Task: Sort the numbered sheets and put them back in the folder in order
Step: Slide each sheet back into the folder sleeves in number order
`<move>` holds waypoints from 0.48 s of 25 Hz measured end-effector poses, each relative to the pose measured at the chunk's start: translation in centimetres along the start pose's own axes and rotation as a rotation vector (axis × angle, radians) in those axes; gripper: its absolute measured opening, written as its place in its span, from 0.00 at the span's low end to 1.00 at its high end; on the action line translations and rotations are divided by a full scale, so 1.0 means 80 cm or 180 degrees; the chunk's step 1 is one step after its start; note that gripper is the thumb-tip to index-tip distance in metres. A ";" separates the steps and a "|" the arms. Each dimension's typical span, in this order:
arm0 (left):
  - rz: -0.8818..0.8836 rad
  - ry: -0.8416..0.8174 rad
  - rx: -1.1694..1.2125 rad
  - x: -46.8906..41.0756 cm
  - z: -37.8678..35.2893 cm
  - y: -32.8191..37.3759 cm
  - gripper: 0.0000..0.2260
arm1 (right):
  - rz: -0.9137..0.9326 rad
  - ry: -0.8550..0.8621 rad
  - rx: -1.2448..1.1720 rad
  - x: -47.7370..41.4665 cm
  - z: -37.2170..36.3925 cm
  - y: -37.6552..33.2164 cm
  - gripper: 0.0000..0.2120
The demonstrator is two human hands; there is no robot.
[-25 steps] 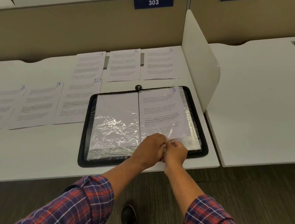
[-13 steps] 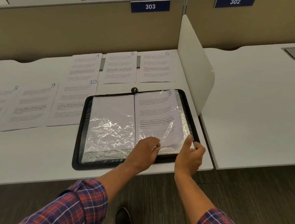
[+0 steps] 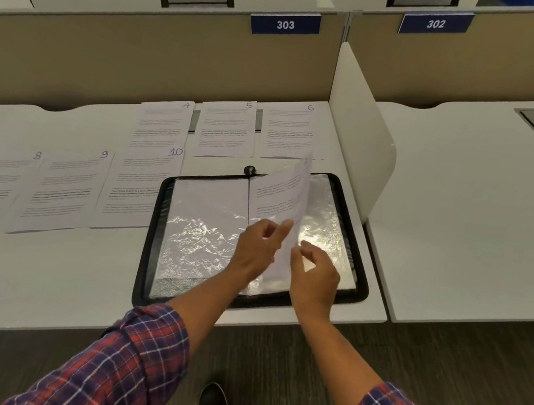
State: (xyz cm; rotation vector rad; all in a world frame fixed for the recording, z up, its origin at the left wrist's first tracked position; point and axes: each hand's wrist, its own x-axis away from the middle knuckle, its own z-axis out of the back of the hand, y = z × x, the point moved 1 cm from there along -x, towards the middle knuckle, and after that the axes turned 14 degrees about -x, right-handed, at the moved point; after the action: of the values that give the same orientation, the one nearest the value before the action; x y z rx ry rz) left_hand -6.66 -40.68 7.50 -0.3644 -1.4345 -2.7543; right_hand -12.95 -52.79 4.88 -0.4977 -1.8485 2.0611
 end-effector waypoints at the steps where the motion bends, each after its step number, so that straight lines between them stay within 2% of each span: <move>1: 0.0148 0.0007 0.0125 -0.011 0.012 0.010 0.22 | 0.0165 -0.0201 0.0101 0.007 -0.012 -0.005 0.05; 4: 0.0260 0.0366 -0.0290 -0.033 0.051 0.018 0.10 | 0.0388 -0.0815 -0.0024 0.020 -0.045 -0.018 0.13; 7: 0.0568 0.0601 -0.0057 -0.045 0.095 -0.015 0.14 | 0.0323 -0.0773 -0.0257 0.011 -0.059 -0.010 0.15; 10: 0.0816 0.0460 0.0288 -0.041 0.136 -0.061 0.18 | 0.0181 -0.0881 0.0612 -0.012 -0.062 0.022 0.18; 12: 0.0999 0.0410 0.0360 -0.036 0.159 -0.091 0.14 | 0.0308 -0.1187 0.1309 -0.020 -0.066 0.043 0.19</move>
State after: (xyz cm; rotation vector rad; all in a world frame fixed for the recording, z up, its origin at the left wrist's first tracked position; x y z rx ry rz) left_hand -2.22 -26.47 8.06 -0.3658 -1.3622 -2.3934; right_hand -9.14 -49.20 0.99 -0.0993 -1.5265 2.6550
